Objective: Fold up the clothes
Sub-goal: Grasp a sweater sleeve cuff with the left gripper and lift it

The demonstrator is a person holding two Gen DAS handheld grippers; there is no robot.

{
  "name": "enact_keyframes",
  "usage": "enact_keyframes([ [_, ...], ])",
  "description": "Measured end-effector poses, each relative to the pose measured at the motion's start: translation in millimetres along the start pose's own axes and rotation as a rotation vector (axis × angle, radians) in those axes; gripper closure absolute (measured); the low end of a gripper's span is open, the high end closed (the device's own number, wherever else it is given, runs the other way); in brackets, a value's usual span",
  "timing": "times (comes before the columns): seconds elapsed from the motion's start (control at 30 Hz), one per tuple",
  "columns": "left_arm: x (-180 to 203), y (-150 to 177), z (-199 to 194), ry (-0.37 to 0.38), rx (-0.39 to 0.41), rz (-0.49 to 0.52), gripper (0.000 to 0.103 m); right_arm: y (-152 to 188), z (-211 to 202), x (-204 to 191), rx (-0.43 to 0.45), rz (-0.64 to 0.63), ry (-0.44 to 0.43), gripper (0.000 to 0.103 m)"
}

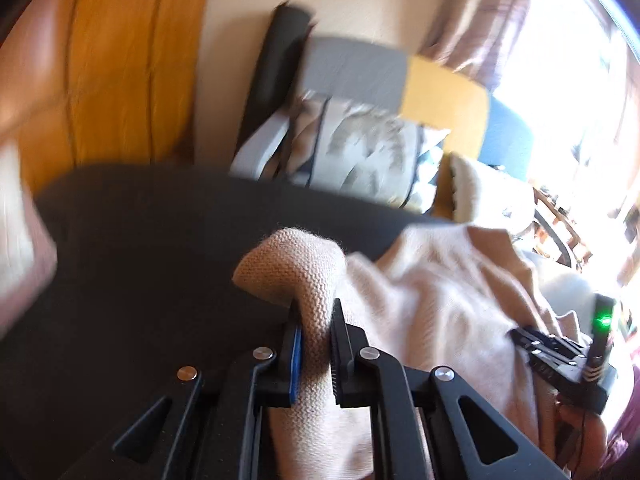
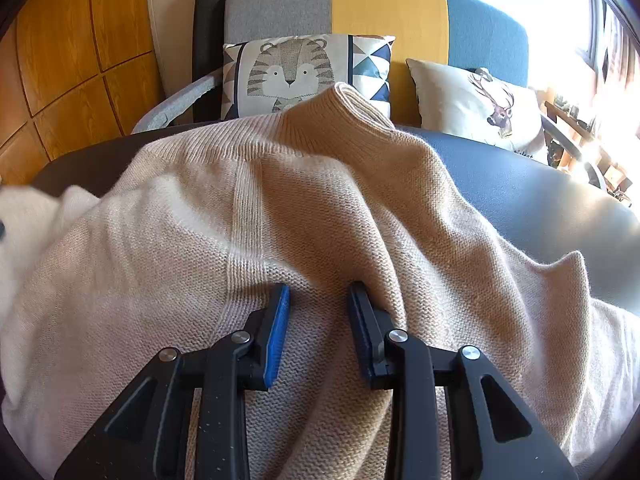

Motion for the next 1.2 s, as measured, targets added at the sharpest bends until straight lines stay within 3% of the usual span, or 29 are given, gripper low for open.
enact_keyframes([
  [0.13,58,-16,-5,0.081,0.022,0.155,0.093,0,-1,0,0.002,-0.003,0.003,0.070],
  [0.23,113,-16,16,0.199,-0.028,0.255,0.093,0,-1,3,0.004,0.011,-0.010,0.070],
  [0.3,149,0,29,0.256,-0.076,0.312,0.093,0,0,5,0.005,0.028,-0.025,0.070],
  [0.43,187,35,65,0.279,-0.197,0.336,0.093,-1,0,11,0.005,0.062,-0.054,0.070],
  [0.53,180,55,77,0.317,-0.286,0.219,0.091,-1,1,15,0.006,0.088,-0.076,0.071],
  [0.6,171,62,69,0.386,-0.298,0.148,0.086,-2,1,17,0.006,0.105,-0.091,0.071],
  [0.73,154,62,41,0.479,-0.246,0.136,0.084,-2,2,22,0.007,0.134,-0.117,0.071],
  [0.87,119,43,40,0.423,-0.163,0.051,0.082,-2,2,22,0.008,0.139,-0.122,0.071],
  [0.97,70,14,76,0.362,-0.208,-0.175,0.082,-3,1,22,0.008,0.137,-0.120,0.070],
  [1.07,30,6,102,0.356,-0.302,-0.416,0.082,-2,1,22,0.009,0.138,-0.122,0.070],
  [1.13,20,11,117,0.416,-0.395,-0.544,0.082,-2,1,22,0.009,0.136,-0.120,0.070],
  [1.2,14,16,127,0.481,-0.438,-0.656,0.082,-2,2,21,0.009,0.134,-0.117,0.070],
])
Point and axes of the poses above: each gripper's, at about its wrist camera, not at the fingertips, and z roughly the way its jaws point, x to its right, y to its underside, the point moved 3 cm from there along z, roughly the way its jaws point, and after that the axes turned 7 degrees about y, right-handed, at the moved point
